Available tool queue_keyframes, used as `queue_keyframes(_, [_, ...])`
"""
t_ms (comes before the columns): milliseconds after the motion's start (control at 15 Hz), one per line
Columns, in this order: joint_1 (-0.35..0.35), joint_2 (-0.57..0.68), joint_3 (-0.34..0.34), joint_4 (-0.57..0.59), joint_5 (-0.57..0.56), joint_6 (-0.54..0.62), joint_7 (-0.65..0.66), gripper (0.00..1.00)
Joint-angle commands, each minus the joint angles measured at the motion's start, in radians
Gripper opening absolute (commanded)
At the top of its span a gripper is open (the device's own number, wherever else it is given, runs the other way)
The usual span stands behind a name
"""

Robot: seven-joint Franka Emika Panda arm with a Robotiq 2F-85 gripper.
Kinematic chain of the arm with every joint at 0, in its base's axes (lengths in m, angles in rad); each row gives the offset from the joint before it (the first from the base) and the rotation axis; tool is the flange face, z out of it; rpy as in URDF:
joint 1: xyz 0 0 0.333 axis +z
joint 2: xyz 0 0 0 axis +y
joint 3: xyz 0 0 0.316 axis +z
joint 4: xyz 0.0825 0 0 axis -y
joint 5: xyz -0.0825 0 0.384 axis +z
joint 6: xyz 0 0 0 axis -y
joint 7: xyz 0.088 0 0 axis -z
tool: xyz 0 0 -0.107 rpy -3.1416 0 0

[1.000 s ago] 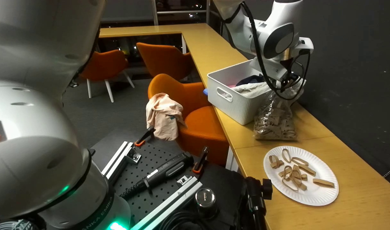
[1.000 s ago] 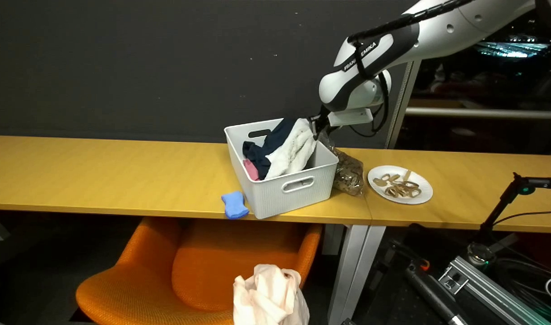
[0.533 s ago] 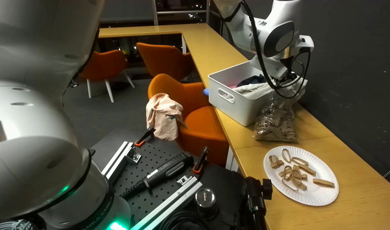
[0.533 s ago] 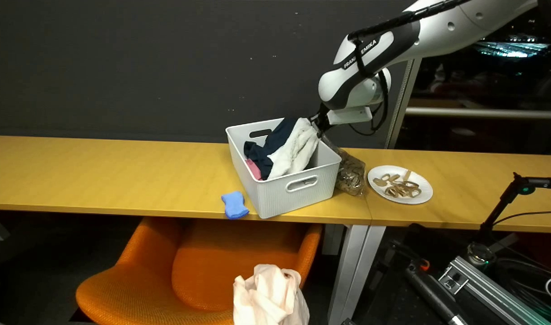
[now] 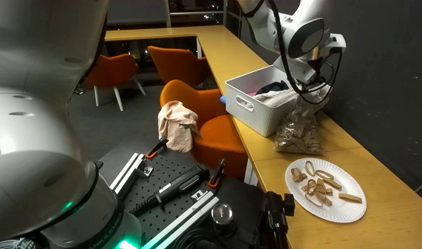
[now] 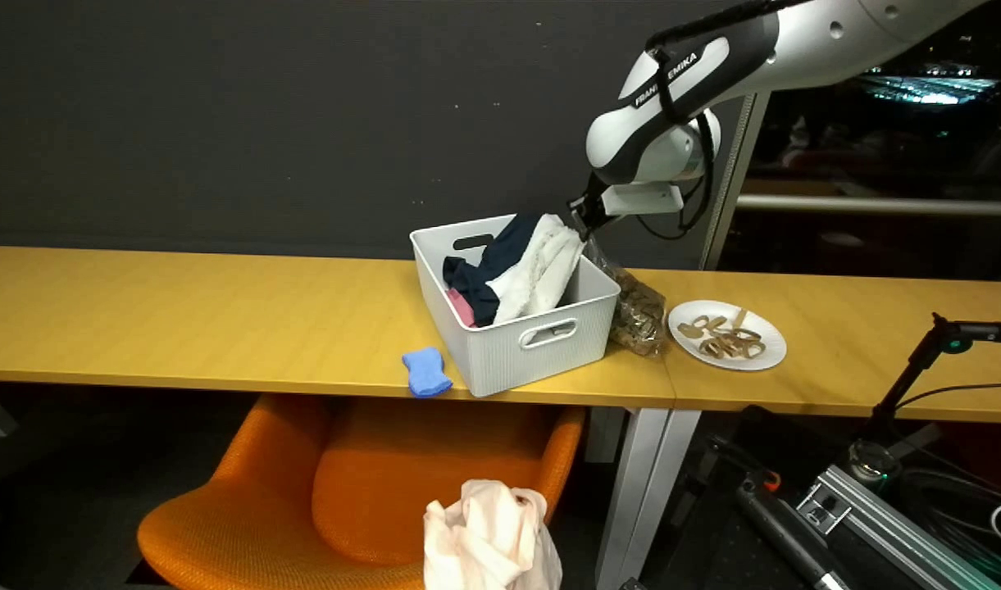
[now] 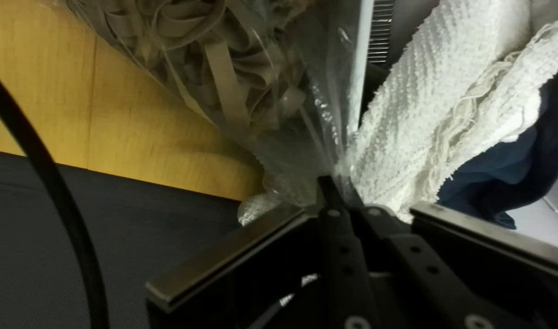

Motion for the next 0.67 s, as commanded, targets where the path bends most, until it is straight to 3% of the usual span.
queue_keyframes(0, [-0.053, -0.061, 0.057, -0.041, 0.07, 0.006, -0.083, 0.01])
queue_keyframes(267, [-0.074, -0.077, 0.076, -0.052, 0.108, 0.006, -0.126, 0.01])
queue_keyframes(333, [-0.072, -0.076, 0.075, -0.051, 0.109, 0.002, -0.131, 0.2])
queue_keyframes(600, [-0.059, -0.079, 0.064, -0.052, 0.096, -0.026, -0.126, 0.48])
